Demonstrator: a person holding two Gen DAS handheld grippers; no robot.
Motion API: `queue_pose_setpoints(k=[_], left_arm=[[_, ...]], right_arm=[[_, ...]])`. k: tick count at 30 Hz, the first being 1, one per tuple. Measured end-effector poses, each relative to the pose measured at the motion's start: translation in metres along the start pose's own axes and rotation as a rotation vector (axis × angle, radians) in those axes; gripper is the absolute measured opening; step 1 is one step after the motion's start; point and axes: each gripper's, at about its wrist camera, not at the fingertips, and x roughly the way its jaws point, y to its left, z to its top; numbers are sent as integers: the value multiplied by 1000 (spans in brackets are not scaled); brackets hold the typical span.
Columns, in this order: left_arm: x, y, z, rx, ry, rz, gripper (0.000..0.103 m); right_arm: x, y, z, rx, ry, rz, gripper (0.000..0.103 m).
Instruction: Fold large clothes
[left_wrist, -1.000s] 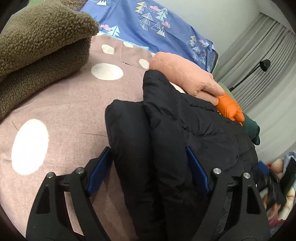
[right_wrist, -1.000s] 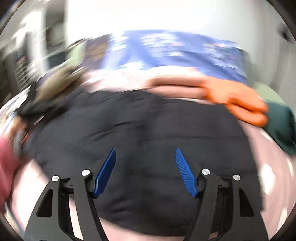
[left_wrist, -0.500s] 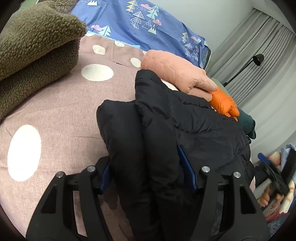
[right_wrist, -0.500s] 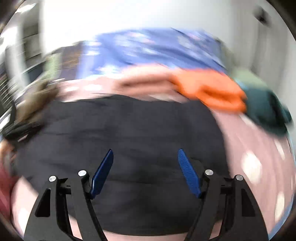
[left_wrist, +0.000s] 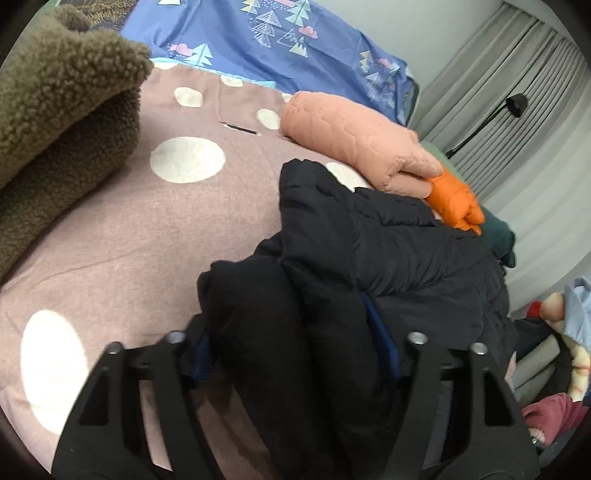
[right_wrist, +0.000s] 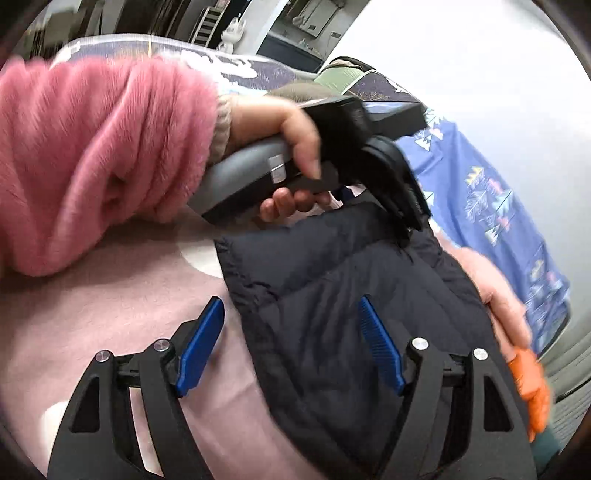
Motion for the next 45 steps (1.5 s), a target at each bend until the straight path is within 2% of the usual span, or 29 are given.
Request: queue_pose_setpoints(k=[1,2,3,4,5,8,14,17,22,25,29,32,37,39,42,43,45], left_arm=[[0,0,-1,-3,-7,-34,45],[1,0,-2,-3,-14,-54,35],[0,-1,-3,-3,-26,-73,30],[-1,-2,-4,-3,-38,-84,25],[-3,-2,-4,-7,-47,-91,21],[-13,-11,0,-12,-78,-109,18],[-46,-58,22,51,-165,-148,18],[-59,-101,36,125,-192,-157,18],[-58,-180,59,239,-179,-162,18],[-45,-238,73,319,-140,-138,18],[-13,-320,82,434,-72,-88,18],[25,-378,78,524,-15,-34,18],[116,-458,54,660,110,52,18],[155,-477,37,711,163,82,19],[202,-489,15,737,205,107,31],[209,-493,11,737,206,106,40],[213,-497,6,738,194,88,44]], right_arm=[[6,3,1,0,14,-14,74],[12,-2,1,13,18,-40,58],[13,-4,2,26,24,-68,47],[14,-11,2,50,23,-75,31],[11,-19,3,94,10,-46,21],[-9,-44,0,200,-50,15,13],[-55,-86,-4,394,-181,73,11],[-83,-117,-19,504,-249,110,11],[-120,-166,-60,682,-347,136,11],[-142,-194,-87,778,-393,128,11],[-168,-224,-148,947,-438,130,11],[-179,-241,-198,1070,-441,103,11],[-182,-255,-275,1271,-389,58,11],[-177,-252,-304,1347,-346,40,11],[-166,-246,-340,1435,-292,51,12],[-163,-244,-350,1465,-280,64,13],[-161,-240,-360,1494,-273,87,14]])
